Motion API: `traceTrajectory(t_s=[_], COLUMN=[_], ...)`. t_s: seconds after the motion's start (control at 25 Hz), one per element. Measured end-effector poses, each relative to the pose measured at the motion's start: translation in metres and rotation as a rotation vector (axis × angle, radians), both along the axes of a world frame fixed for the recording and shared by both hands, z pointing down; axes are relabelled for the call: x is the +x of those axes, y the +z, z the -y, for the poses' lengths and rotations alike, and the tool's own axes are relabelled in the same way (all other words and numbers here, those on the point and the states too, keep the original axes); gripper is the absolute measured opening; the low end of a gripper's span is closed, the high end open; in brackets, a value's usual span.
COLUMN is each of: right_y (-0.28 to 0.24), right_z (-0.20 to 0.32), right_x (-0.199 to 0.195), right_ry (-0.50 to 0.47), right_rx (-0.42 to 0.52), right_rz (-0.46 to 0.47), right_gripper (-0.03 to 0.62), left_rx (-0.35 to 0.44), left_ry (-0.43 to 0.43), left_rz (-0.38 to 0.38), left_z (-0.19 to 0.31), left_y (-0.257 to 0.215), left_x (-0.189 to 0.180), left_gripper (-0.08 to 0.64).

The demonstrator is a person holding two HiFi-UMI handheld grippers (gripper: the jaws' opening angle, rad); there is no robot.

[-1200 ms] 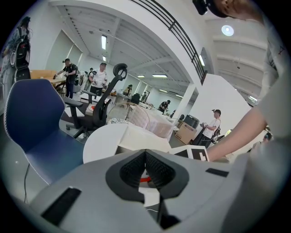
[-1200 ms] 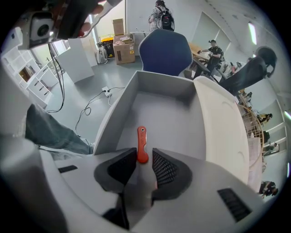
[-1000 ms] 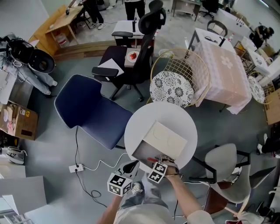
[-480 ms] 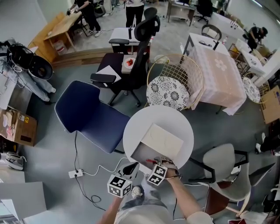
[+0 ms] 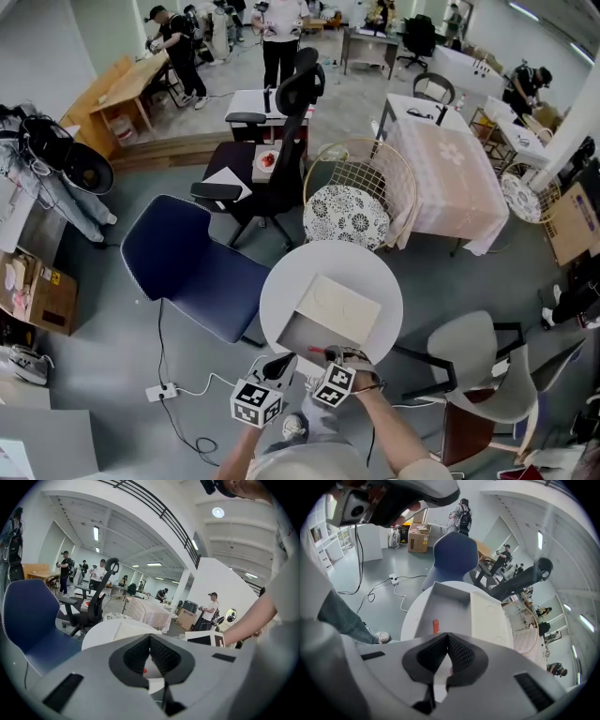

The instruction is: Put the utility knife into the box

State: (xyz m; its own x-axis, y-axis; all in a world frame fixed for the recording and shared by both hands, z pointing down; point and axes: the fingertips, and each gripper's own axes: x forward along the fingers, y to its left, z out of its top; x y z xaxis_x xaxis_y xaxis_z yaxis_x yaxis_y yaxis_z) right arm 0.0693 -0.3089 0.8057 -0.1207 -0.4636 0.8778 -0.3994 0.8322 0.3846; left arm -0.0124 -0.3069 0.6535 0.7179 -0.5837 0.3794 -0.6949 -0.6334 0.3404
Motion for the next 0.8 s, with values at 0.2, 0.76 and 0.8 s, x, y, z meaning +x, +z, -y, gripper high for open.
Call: traceTrajectory(t_s=[0.2, 0.76, 0.8], right_y=[-0.023, -0.162, -0.173], right_z=[-0.004, -0.007, -0.011], right_x=[-0.004, 0.000, 0.000], right_ry=[0.077, 0.493, 0.513], right_rx=[0.040, 0.287, 0.309], right_rz=[0.087, 0.768, 0.820], right_gripper=[0.017, 0.017, 0.017], left_rx=[0.035, 0.178, 0.188], left_ry=[0.013, 0.090, 0.100], left_rz=[-0.003, -0.033, -0.038], left_z=[-0.009, -0.023, -0.026], left_y=[-0.012, -0.061, -0.065], left_x=[0.001, 0.015, 0.017], left_gripper=[0.012, 0.012, 0.012])
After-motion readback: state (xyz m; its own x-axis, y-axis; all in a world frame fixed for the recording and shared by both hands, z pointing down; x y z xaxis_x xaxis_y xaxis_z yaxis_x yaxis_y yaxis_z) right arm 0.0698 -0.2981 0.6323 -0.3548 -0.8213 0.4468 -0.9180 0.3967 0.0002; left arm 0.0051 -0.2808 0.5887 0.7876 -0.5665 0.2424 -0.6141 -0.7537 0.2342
